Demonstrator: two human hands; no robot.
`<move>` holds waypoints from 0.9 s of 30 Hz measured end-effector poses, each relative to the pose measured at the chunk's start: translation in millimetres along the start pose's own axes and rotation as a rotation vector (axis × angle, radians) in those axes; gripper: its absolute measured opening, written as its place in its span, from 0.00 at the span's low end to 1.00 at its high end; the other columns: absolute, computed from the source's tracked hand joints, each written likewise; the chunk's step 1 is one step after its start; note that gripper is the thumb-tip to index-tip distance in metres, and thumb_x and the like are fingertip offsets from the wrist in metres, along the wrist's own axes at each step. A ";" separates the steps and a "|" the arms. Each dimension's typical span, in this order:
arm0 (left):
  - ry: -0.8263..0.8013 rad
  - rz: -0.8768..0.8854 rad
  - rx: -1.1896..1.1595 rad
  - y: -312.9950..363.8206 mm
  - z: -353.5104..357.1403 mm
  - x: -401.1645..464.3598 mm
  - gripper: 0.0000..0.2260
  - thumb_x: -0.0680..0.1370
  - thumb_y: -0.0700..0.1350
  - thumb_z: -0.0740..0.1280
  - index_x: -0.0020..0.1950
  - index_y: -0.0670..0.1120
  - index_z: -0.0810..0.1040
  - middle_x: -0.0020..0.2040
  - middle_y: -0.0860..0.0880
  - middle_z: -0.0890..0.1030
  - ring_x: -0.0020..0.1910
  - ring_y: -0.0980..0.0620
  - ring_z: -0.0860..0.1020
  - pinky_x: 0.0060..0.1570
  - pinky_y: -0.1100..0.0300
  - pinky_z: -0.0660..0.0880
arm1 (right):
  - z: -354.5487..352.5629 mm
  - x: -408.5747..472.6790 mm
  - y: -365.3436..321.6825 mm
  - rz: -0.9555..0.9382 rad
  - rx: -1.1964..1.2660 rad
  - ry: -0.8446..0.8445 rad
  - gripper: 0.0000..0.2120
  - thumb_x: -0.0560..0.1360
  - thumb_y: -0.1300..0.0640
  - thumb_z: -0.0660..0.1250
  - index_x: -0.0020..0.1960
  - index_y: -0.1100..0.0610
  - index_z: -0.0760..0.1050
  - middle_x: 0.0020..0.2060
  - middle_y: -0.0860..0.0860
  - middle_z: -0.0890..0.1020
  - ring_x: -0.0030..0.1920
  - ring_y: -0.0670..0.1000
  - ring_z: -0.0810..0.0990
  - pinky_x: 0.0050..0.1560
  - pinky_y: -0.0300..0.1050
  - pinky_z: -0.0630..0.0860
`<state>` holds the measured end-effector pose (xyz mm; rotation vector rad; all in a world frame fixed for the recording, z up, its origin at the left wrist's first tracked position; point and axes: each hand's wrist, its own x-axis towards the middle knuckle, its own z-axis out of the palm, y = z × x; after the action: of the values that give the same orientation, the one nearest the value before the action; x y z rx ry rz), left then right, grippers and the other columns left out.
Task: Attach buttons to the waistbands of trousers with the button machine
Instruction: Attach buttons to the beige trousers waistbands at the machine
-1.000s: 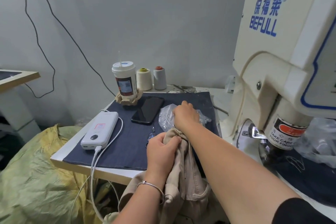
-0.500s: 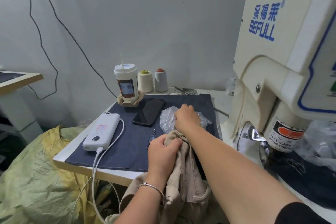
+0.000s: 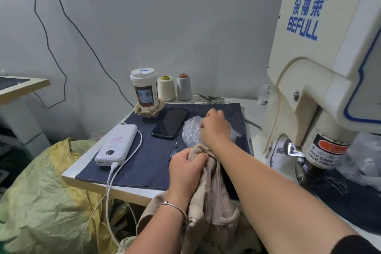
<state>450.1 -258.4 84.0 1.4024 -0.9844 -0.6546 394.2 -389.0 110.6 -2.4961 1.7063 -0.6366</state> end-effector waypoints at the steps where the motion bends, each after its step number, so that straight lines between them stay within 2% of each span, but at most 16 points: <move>1: 0.003 0.002 0.013 -1.3 0.0 0.7 0.11 0.73 0.38 0.71 0.35 0.32 0.76 0.29 0.46 0.73 0.32 0.53 0.69 0.31 0.63 0.67 | -4.2 -2.2 0.9 0.009 0.041 0.043 0.10 0.77 0.64 0.61 0.53 0.59 0.79 0.57 0.52 0.72 0.58 0.55 0.67 0.52 0.48 0.70; 3: 0.008 0.004 0.031 -3.4 0.0 2.0 0.09 0.73 0.36 0.71 0.36 0.32 0.77 0.30 0.45 0.74 0.32 0.53 0.69 0.32 0.62 0.68 | -13.9 -9.9 1.7 0.055 0.184 0.138 0.08 0.77 0.62 0.61 0.49 0.58 0.79 0.54 0.52 0.75 0.56 0.55 0.69 0.52 0.50 0.70; 6: 0.013 0.007 0.049 -3.1 0.2 2.0 0.09 0.74 0.36 0.70 0.39 0.30 0.78 0.32 0.44 0.76 0.33 0.53 0.71 0.32 0.63 0.69 | -30.2 -27.6 -1.6 0.164 0.424 0.201 0.07 0.77 0.62 0.61 0.42 0.56 0.74 0.44 0.52 0.81 0.48 0.56 0.76 0.50 0.52 0.72; 9: 0.017 -0.001 0.065 -2.1 0.4 0.2 0.10 0.74 0.36 0.70 0.38 0.30 0.78 0.31 0.44 0.75 0.32 0.53 0.69 0.29 0.66 0.67 | -43.6 -48.2 -4.2 0.265 0.558 0.215 0.07 0.76 0.63 0.61 0.43 0.57 0.75 0.40 0.50 0.82 0.44 0.53 0.78 0.45 0.47 0.72; 11: 0.012 -0.007 0.084 -1.2 0.1 -0.7 0.09 0.74 0.37 0.70 0.38 0.32 0.79 0.31 0.45 0.76 0.32 0.53 0.70 0.30 0.66 0.68 | -51.6 -65.2 -3.2 0.273 0.588 0.191 0.06 0.76 0.62 0.63 0.44 0.56 0.77 0.39 0.48 0.81 0.42 0.49 0.77 0.40 0.43 0.69; 14: 0.014 -0.007 0.136 -1.2 -0.6 -0.4 0.07 0.75 0.38 0.70 0.36 0.39 0.81 0.30 0.48 0.78 0.32 0.54 0.72 0.34 0.60 0.69 | -64.0 -100.1 -1.1 0.245 0.628 0.127 0.04 0.75 0.58 0.67 0.42 0.54 0.78 0.37 0.45 0.79 0.41 0.47 0.77 0.41 0.40 0.68; 18: 0.020 -0.008 0.168 -0.7 1.4 -1.6 0.13 0.74 0.37 0.70 0.29 0.44 0.76 0.23 0.55 0.73 0.26 0.61 0.68 0.25 0.69 0.64 | -80.5 -154.2 1.9 0.208 0.661 0.062 0.02 0.72 0.56 0.71 0.41 0.53 0.79 0.38 0.47 0.82 0.43 0.49 0.79 0.47 0.43 0.75; 21: 0.034 -0.021 0.209 0.8 3.8 -3.0 0.12 0.74 0.38 0.70 0.31 0.43 0.77 0.26 0.51 0.73 0.29 0.55 0.68 0.25 0.69 0.65 | -94.7 -192.9 11.4 0.139 0.666 0.025 0.02 0.71 0.55 0.71 0.42 0.53 0.81 0.38 0.46 0.83 0.42 0.46 0.80 0.49 0.45 0.77; 24: 0.031 -0.019 0.235 0.8 3.1 -2.3 0.11 0.75 0.40 0.71 0.32 0.41 0.77 0.30 0.47 0.75 0.32 0.52 0.69 0.32 0.59 0.67 | -110.5 -225.3 27.0 0.082 0.685 0.015 0.03 0.72 0.55 0.72 0.44 0.51 0.83 0.38 0.44 0.84 0.41 0.41 0.80 0.46 0.36 0.77; 27: 0.023 -0.025 0.242 0.0 2.2 -0.7 0.09 0.74 0.40 0.72 0.34 0.42 0.79 0.33 0.45 0.77 0.34 0.51 0.71 0.36 0.58 0.68 | -125.5 -251.5 50.7 0.060 0.663 0.064 0.03 0.71 0.56 0.73 0.44 0.51 0.85 0.40 0.44 0.84 0.44 0.40 0.79 0.46 0.31 0.75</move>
<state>447.8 -258.9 83.6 1.6329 -1.0553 -0.5494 227.3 -158.6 135.2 -1.9656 1.2867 -1.0717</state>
